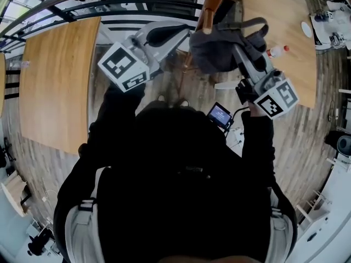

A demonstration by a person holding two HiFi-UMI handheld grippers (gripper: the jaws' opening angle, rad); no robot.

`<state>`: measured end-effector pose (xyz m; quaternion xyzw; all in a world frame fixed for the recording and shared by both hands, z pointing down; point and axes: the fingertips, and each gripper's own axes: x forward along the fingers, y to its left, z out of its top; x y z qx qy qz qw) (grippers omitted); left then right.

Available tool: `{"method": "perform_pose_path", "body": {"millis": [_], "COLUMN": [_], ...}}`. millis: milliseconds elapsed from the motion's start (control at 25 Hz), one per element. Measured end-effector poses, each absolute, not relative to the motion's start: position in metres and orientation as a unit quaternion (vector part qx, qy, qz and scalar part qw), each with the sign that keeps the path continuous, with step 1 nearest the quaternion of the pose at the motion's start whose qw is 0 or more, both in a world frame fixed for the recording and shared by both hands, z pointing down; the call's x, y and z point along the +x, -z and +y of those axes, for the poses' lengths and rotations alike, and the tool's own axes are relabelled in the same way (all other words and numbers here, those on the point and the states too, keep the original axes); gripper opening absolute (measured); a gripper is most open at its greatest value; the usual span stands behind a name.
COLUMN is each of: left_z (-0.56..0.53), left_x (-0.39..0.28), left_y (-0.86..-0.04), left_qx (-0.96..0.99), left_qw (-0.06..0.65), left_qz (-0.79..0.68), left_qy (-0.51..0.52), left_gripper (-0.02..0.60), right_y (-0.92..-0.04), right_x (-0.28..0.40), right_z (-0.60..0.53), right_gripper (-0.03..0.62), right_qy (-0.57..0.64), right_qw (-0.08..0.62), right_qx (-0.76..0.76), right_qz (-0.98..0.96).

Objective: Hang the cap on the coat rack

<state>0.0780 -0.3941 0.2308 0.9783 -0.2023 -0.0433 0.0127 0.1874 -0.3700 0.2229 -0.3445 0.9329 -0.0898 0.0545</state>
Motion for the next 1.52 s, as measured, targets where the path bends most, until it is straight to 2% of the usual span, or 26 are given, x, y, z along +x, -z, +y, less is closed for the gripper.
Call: {"method": "perform_pose_path", "body": {"millis": [400,560,1000,1520], "left_z": [-0.402,-0.413,-0.421,-0.428], "left_x": [0.074,0.078,0.077,0.089], "left_y": [-0.211,-0.215,-0.228,-0.237], "left_qx": [0.984,0.984,0.987,0.986], "left_qw": [0.020,0.046,0.043,0.064], "left_qz": [-0.163,-0.159,-0.138,-0.127], "left_qy": [0.071,0.070,0.069,0.081], "left_gripper": [0.003,0.003,0.003,0.004], "right_y": [-0.210,-0.208,-0.187,-0.192], "right_x": [0.181,0.183,0.160,0.159], "right_z": [-0.349,-0.346,-0.335,-0.334], "right_gripper": [0.048,0.048,0.048,0.048], "right_qy": [0.073,0.072,0.027,0.035], "right_qw": [0.033,0.022,-0.009,-0.028], "right_qx": [-0.370,-0.368,-0.333,-0.326], "right_qz": [0.926,0.927,0.943,0.944]}}
